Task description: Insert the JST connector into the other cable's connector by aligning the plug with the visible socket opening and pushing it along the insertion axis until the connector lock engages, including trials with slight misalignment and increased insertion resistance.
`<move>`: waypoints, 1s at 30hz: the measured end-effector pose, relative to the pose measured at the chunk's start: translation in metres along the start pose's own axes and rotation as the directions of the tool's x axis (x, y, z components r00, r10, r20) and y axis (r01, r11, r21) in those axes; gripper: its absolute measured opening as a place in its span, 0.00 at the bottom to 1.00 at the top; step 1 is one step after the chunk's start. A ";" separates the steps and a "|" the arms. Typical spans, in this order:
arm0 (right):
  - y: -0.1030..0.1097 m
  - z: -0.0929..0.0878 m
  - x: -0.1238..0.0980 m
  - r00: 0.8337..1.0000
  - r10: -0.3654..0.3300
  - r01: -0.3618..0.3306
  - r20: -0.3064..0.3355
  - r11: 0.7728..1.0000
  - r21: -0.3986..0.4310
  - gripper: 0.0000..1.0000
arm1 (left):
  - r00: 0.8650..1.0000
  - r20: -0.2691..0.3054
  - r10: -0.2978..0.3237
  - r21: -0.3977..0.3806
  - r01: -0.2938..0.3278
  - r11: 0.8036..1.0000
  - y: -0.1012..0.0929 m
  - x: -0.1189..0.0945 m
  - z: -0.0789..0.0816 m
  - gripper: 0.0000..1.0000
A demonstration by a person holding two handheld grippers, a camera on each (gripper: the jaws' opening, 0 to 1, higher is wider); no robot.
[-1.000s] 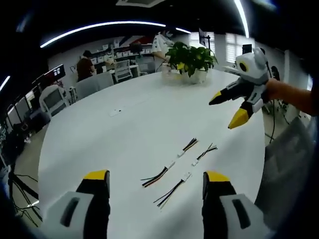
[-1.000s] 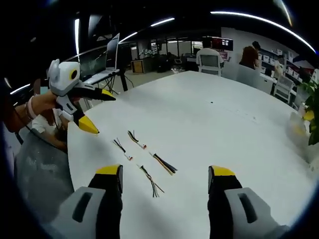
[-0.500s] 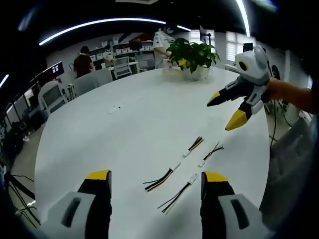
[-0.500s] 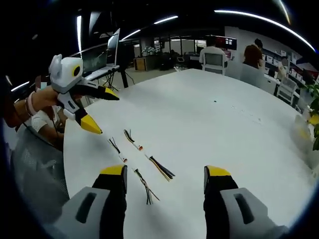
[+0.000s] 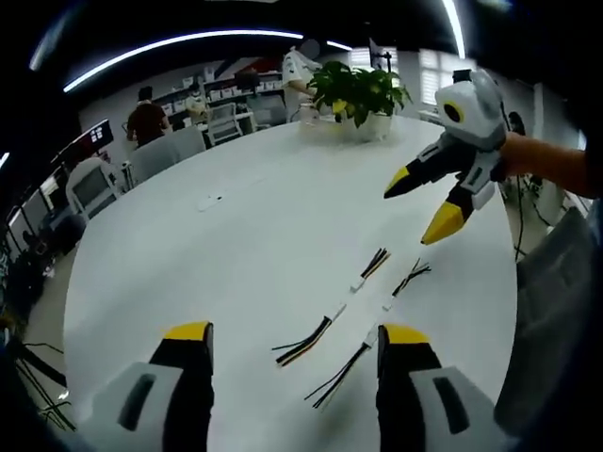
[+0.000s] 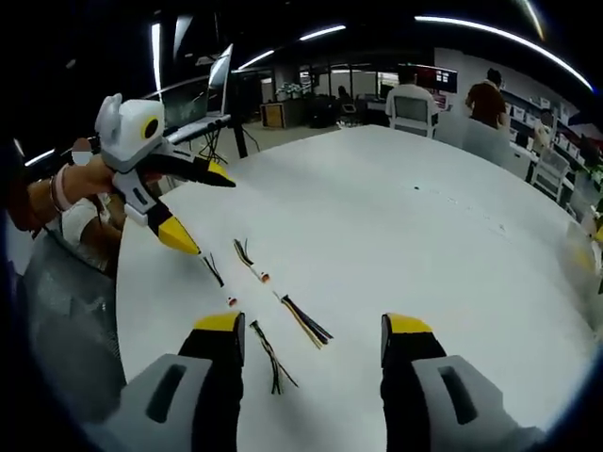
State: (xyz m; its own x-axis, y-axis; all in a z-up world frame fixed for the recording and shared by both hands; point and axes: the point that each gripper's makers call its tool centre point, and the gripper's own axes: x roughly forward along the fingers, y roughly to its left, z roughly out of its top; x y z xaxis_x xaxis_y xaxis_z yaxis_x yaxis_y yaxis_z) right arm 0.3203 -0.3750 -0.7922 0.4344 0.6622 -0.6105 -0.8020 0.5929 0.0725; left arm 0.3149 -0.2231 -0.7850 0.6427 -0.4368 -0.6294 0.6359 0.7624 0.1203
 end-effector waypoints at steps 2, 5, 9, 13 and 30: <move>0.000 0.001 0.002 1.000 0.004 -0.004 0.003 1.000 -0.003 0.55 | 1.000 0.000 -0.004 -0.002 0.004 1.000 0.000 0.003 0.000 0.68; 0.001 0.002 0.006 1.000 0.019 -0.019 0.008 1.000 -0.008 0.53 | 1.000 -0.002 -0.008 -0.005 0.008 1.000 0.001 0.006 -0.001 0.66; 0.000 0.001 0.012 0.999 0.032 -0.032 0.009 0.999 -0.018 0.50 | 1.000 0.006 -0.002 -0.004 0.002 1.000 0.003 0.010 0.000 0.65; 0.001 0.000 0.018 0.999 0.051 -0.051 0.000 0.997 -0.065 0.45 | 1.000 0.002 -0.002 -0.003 0.002 1.000 0.004 0.015 -0.003 0.64; 0.012 -0.005 0.041 0.992 0.123 -0.127 -0.033 0.973 -0.191 0.20 | 1.000 -0.018 -0.006 -0.016 0.006 1.000 0.006 0.027 -0.017 0.54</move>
State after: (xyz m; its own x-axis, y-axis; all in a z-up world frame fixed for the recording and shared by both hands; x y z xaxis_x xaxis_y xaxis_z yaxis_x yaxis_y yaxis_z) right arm 0.3259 -0.3434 -0.8203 0.3189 0.7147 -0.6225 -0.9139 0.4058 -0.0023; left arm 0.3294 -0.2220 -0.8146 0.6309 -0.4329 -0.6439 0.6328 0.7673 0.1042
